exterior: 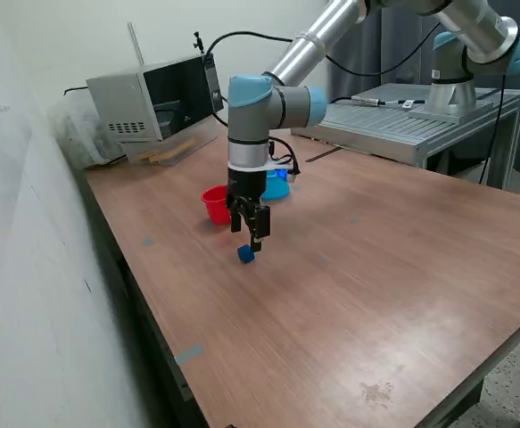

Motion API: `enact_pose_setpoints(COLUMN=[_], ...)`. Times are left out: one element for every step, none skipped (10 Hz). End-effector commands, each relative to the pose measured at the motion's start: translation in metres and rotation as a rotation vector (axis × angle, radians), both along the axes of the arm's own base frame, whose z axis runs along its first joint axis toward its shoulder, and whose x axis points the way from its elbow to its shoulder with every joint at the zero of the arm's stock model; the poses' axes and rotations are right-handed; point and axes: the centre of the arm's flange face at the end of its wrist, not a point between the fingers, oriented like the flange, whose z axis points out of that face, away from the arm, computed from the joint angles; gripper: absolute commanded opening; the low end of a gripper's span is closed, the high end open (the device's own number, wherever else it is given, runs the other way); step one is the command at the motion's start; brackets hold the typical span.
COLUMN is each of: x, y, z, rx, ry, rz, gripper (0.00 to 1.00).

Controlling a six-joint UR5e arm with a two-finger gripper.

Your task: Place red objects in the red bin, and blue objects in the blue bin.

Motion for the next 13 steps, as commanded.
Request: enact_pose_setpoints(x=[0.0011, 0.0013, 0.0015, 0.0009, -0.0001, -0.0011, -0.0017, -0.0013, -0.0005, 0.0005, 0.0012, 0.0011, 0.0016], y=[0.003, 0.004, 0.0028, 0.0028, 0.0041, 0.0028, 0.0041, 0.0041, 0.0041, 0.0027, 0.0026, 0.0039, 0.0039], z=[-0.0141, -0.016, -0.016, -0.0151, -0.0137, -0.0116, -0.0109, -0.0116, -0.013, -0.0144, -0.0156, -0.0156, -0.0165], rx=[-0.003, -0.004, -0.002, 0.0, 0.001, 0.002, 0.003, 0.003, 0.003, 0.002, 0.002, 0.002, 0.002], ry=[-0.016, -0.017, -0.018, -0.015, -0.012, -0.008, -0.006, -0.008, -0.011, -0.014, -0.016, -0.016, -0.019], rz=[0.0, -0.001, 0.012, 0.018, 0.023, 0.029, 0.029, 0.029, 0.03, 0.033, 0.033, 0.033, 0.035], gripper=[1.0, 1.0, 1.0, 1.0, 1.0, 1.0, 1.0, 0.0, 0.0, 0.0, 0.0, 0.0, 0.0])
